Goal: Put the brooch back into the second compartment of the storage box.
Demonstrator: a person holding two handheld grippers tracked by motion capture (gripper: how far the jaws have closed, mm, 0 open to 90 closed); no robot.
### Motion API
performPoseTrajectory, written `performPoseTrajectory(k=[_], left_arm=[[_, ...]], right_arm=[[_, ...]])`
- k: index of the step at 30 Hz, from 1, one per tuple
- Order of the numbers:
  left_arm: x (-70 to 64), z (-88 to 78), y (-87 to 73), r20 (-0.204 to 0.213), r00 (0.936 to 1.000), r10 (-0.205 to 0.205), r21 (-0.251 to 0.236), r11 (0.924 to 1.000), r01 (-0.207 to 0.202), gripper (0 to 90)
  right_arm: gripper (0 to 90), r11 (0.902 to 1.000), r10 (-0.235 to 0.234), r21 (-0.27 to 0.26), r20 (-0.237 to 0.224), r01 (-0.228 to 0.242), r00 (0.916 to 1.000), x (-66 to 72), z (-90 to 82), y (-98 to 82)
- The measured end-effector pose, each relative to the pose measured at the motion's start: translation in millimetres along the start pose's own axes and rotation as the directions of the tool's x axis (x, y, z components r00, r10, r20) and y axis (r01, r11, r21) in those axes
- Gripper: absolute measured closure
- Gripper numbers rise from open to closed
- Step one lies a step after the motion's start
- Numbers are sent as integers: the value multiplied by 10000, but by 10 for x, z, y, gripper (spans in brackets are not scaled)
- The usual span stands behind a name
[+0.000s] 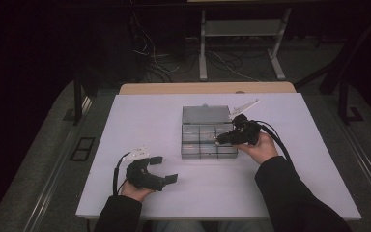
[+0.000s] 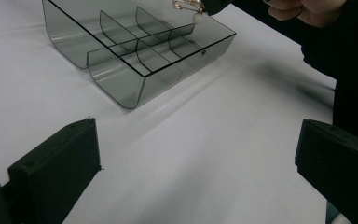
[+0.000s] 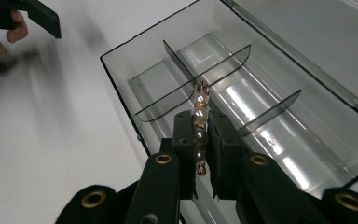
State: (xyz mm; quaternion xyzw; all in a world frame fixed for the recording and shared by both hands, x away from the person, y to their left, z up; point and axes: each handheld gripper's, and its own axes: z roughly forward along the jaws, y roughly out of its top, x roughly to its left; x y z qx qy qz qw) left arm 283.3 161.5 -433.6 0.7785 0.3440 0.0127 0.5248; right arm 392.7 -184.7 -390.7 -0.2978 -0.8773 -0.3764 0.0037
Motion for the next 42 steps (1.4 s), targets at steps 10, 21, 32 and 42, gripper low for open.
performPoseTrajectory(k=[10, 21, 32, 42], left_arm=[[3, 4, -1, 3, 10000, 25, 17, 10000, -25, 0], [9, 9, -1, -8, 10000, 26, 68, 10000, -26, 0], [8, 31, -4, 20, 10000, 33, 166, 9999, -34, 0], [32, 55, 2, -116, 9999, -38, 294, 9996, 41, 0]], right_arm=[[815, 9997, 136, 200, -182, -132, 9997, -16, 186, -13], [814, 9985, 220, 498, -258, -207, 9994, -31, 325, -36], [801, 9950, 440, 919, -460, -396, 9980, -28, 450, -48], [733, 9974, 584, 455, -456, -563, 9972, -35, 332, -31]])
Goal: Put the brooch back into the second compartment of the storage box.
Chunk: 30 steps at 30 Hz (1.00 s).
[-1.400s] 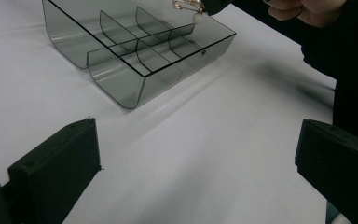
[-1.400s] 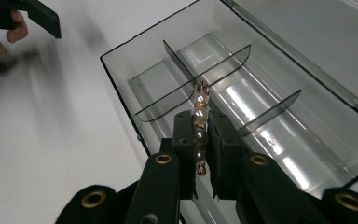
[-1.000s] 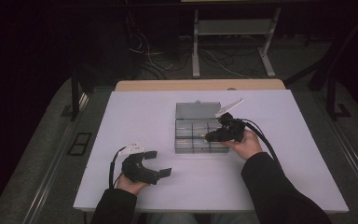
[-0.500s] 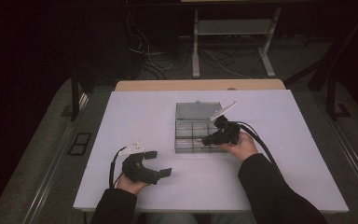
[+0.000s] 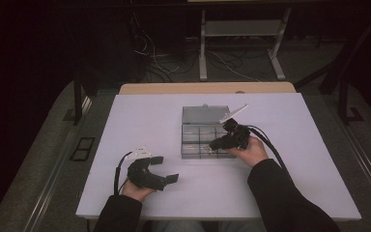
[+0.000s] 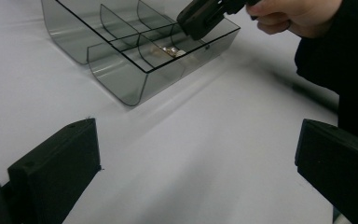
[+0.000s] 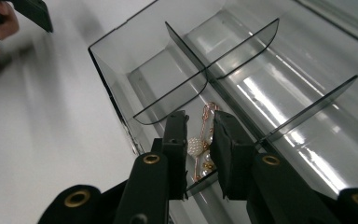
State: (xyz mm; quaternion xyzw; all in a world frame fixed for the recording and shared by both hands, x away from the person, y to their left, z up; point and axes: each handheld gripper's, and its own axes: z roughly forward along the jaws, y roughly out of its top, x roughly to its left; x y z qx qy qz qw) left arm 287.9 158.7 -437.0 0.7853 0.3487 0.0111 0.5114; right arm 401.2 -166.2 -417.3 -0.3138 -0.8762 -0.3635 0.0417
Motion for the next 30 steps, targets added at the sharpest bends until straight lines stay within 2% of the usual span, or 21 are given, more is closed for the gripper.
performPoseTrajectory(k=[2, 5, 8, 14, 18, 21, 25, 28, 29, 30], left_arm=[[11, 13, 3, 14, 10000, -95, 28, 10000, 95, 0], [13, 22, 28, -48, 10000, -15, 152, 9999, 16, 0], [17, 27, 55, -51, 10000, -24, 154, 9999, 25, 0], [34, 39, 132, -42, 10000, -84, 158, 9998, 85, 0], [48, 41, 195, -36, 9999, -134, 196, 9997, 135, 0], [55, 42, 241, -47, 9998, -173, 143, 9997, 174, 0], [76, 45, 314, -13, 9999, -112, 143, 9998, 112, 0], [90, 53, 373, -36, 9999, -159, 144, 9998, 160, 0], [98, 60, 394, -15, 9999, -134, 134, 9998, 134, 0], [105, 64, 416, -5, 9999, -115, 145, 9998, 115, 0]], right_arm=[[714, 10000, 9, -75, 93, -9, 10000, -6, -31, 2], [662, 9997, 98, -216, 117, -96, 9999, -3, -77, 5], [580, 9990, 103, -445, 194, -94, 9998, -9, -122, 14], [405, 9968, 432, -682, 341, -408, 9985, -39, -199, 16], [323, 9949, 622, -829, 523, -577, 9967, -74, -252, 17], [233, 9896, 959, -1137, 621, -884, 9935, -110, -305, 18], [109, 9777, 1466, -1611, 617, -1351, 9873, -170, -380, 14], [107, 9719, 1659, -1763, 412, -1562, 9853, -215, -431, 7], [79, 9703, 1677, -1830, 382, -1581, 9851, -226, -446, 4], [5, 9694, 1709, -1867, 461, -1596, 9842, -234, -459, 4]])
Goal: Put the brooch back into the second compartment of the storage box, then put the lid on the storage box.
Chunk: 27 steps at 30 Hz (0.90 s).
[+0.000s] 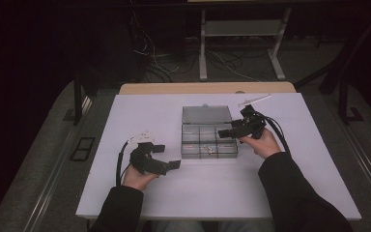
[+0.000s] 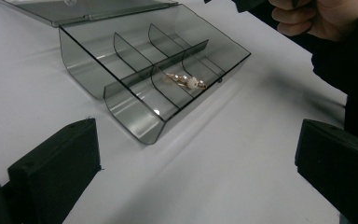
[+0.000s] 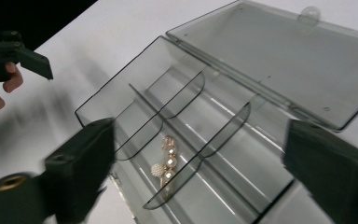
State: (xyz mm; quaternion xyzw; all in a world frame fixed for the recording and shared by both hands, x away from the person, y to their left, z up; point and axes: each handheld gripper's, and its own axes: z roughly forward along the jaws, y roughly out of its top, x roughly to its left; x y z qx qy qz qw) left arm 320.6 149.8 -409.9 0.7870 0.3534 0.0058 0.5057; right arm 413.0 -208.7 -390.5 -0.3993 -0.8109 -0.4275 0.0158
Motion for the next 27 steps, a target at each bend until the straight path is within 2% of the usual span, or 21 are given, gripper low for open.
performPoseTrajectory(k=[3, 11, 27], left_arm=[[18, 15, 66, 23, 10000, -65, -2, 10000, 65, 0], [46, 24, 281, -48, 9999, 132, 29, 9999, -132, 0], [228, 126, 594, -265, 9992, 293, 230, 9993, -287, 0]], right_arm=[[4, 10000, 46, -41, 112, -46, 9999, -25, -42, 6], [4, 9996, 106, -250, 163, -102, 9998, -86, -136, 29], [5, 9991, -54, -416, 329, 67, 9994, -132, -216, 191]])
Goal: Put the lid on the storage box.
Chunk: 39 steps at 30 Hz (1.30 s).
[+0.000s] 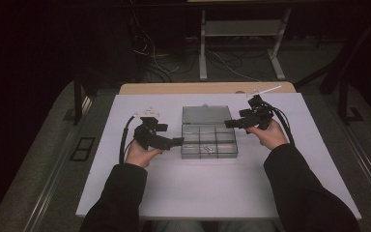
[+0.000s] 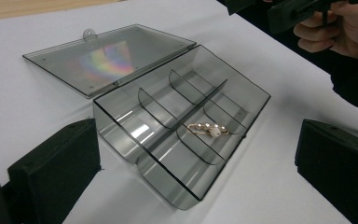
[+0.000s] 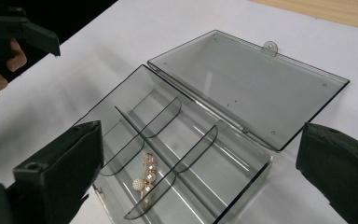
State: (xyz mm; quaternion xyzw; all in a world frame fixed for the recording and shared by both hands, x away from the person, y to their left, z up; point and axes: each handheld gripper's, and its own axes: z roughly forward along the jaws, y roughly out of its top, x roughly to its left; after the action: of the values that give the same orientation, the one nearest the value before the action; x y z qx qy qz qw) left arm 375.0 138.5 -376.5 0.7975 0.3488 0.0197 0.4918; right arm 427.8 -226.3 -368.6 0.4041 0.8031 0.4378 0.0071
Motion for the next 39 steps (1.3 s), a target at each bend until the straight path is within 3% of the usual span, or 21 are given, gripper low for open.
performPoseTrajectory(k=[13, 22, 31, 39], left_arm=[[198, 140, 216, -142, 9998, -167, 393, 9991, 172, 0], [316, 218, 388, -348, 9991, -238, 327, 9992, 249, 0], [446, 375, 449, -260, 9967, -771, -208, 9968, 766, 0], [599, 575, 439, -372, 9883, -1478, -453, 9882, 1461, 0]], right_arm=[[5, 10000, -61, -44, 248, 63, 9997, -68, 19, 146], [5, 9998, 21, -187, 437, -12, 9990, -149, 88, 190], [5, 9992, 151, -380, 514, -132, 9986, -223, 153, 184], [5, 9985, 215, -519, 731, -178, 9971, -297, 194, 174]])
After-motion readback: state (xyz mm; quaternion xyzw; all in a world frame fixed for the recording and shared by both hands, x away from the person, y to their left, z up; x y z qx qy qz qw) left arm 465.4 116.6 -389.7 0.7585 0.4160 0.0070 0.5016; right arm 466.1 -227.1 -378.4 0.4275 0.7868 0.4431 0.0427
